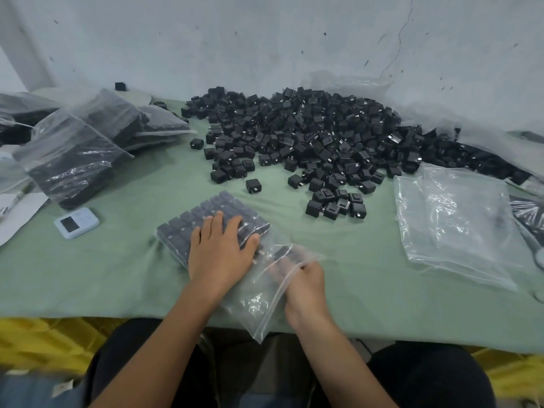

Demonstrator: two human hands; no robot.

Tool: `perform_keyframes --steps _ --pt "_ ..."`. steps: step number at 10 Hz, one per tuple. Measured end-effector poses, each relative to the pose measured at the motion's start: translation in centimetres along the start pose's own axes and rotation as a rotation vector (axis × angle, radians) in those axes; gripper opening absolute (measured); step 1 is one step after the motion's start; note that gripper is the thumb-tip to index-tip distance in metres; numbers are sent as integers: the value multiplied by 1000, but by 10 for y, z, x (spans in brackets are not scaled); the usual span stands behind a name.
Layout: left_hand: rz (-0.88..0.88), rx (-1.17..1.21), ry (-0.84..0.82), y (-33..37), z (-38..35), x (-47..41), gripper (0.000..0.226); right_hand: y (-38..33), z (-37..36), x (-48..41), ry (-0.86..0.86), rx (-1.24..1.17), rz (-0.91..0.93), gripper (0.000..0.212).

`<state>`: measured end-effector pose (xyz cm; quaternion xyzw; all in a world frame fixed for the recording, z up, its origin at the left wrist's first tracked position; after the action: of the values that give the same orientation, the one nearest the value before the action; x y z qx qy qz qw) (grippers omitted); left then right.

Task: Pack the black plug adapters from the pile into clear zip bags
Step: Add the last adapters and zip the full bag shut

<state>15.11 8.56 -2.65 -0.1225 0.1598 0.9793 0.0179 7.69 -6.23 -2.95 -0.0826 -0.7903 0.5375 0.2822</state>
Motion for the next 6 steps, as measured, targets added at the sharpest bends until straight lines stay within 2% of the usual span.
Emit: perform_keyframes --steps 1,2,3,4,5,6 --pt "-6 -4 -1 0 0 -1 64 10 -6 -1 -48 32 -29 13" --pt "-5 -2 1 0 -1 0 63 14 -8 -11 39 -98 -63 13" --pt "-7 -6 2 0 -1 0 63 16 -11 -21 63 -95 -19 35" --pt "-9 -5 3 0 -2 -1 63 15 -8 -27 76 283 180 31" --pt "-14 -13 0 0 -2 -1 63 10 -11 -25 4 449 345 25" --pt "-15 -16 -1 0 -1 0 63 6 -14 -26 57 509 405 27"
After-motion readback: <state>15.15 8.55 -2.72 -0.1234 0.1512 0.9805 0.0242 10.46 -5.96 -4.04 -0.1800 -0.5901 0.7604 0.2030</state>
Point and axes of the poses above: each hand's wrist, its own x-axis away from the middle knuckle, its own z-axis out of the back of the hand, y = z × x, the point moved 5 cm from there along -x, towards the middle knuckle, and after that the axes turned 8 degrees about y, right-handed, at the moved point
